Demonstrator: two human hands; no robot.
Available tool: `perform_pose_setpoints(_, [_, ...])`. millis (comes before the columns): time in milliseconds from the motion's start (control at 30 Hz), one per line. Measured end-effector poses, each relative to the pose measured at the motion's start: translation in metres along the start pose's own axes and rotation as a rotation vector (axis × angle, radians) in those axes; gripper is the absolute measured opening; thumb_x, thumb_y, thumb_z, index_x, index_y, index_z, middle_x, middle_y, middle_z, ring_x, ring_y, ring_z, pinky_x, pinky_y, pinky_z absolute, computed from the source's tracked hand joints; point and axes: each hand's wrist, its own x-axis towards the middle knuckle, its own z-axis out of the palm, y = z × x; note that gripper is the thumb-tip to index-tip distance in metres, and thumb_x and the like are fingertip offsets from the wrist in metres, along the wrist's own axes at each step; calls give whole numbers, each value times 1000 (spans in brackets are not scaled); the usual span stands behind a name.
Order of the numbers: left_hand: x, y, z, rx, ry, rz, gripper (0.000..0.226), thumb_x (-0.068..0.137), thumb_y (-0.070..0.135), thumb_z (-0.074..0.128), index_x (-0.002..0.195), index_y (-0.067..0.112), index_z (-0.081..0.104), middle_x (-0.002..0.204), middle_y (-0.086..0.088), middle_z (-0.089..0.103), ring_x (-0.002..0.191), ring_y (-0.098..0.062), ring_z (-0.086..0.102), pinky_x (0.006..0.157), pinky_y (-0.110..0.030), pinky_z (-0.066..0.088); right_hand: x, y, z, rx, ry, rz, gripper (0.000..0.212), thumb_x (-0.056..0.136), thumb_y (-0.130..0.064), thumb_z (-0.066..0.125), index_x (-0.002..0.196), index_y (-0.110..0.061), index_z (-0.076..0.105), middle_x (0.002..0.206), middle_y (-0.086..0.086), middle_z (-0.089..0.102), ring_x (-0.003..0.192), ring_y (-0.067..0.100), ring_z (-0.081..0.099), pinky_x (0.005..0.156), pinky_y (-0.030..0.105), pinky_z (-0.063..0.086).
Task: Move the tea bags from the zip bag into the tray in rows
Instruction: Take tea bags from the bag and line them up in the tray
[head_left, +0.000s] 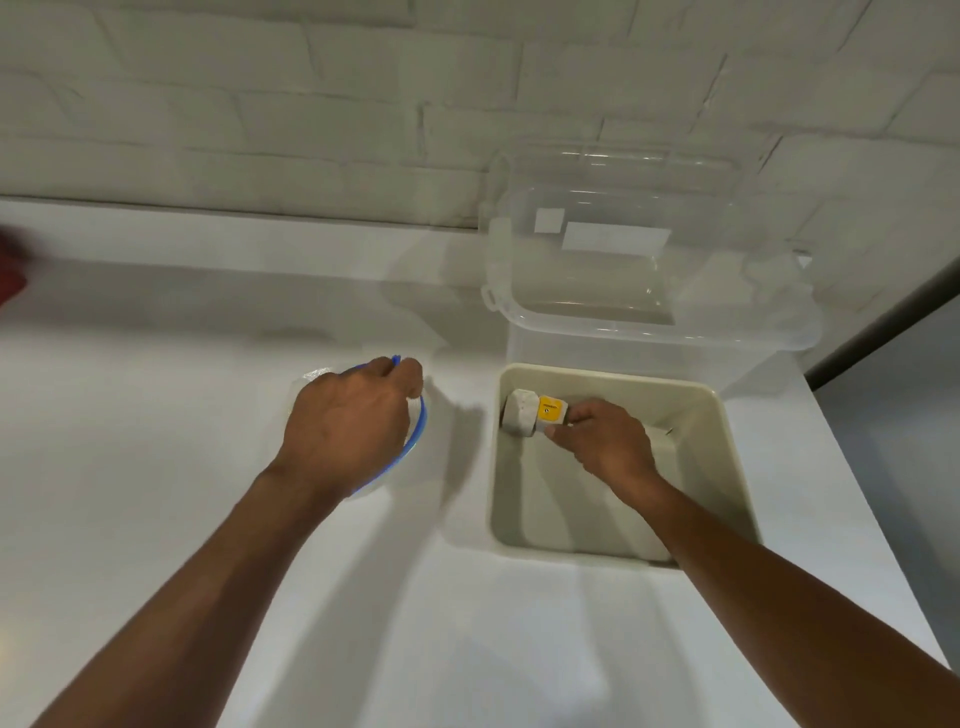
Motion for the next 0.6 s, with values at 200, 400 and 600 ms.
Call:
perform_pose_setpoints(200, [10, -11, 9, 153, -310, -91, 13, 91, 17, 50, 97, 26, 58, 77, 9, 45, 64, -18, 48, 56, -26, 33, 8, 3, 6, 300, -64, 132, 4, 81, -27, 75, 81, -23, 75, 64, -2, 61, 52, 17, 55, 53, 30, 46])
perform_pose_setpoints(400, [14, -12, 14, 301, -524, -60, 21, 96, 19, 47, 103, 30, 63, 85, 11, 56, 74, -12, 51, 63, -25, 35, 15, 1, -2, 338, -215, 229, 11, 93, -17, 65, 85, -11, 68, 77, 9, 64, 53, 14, 47, 50, 24, 39])
perform_pose_setpoints(600, [15, -12, 25, 376, -600, 49, 23, 97, 16, 48, 108, 28, 64, 97, 10, 65, 91, -10, 65, 66, -22, 40, 18, 2, 9, 127, -44, 175, 22, 80, -39, 72, 65, -23, 73, 70, 0, 73, 67, 24, 69, 74, 43, 60])
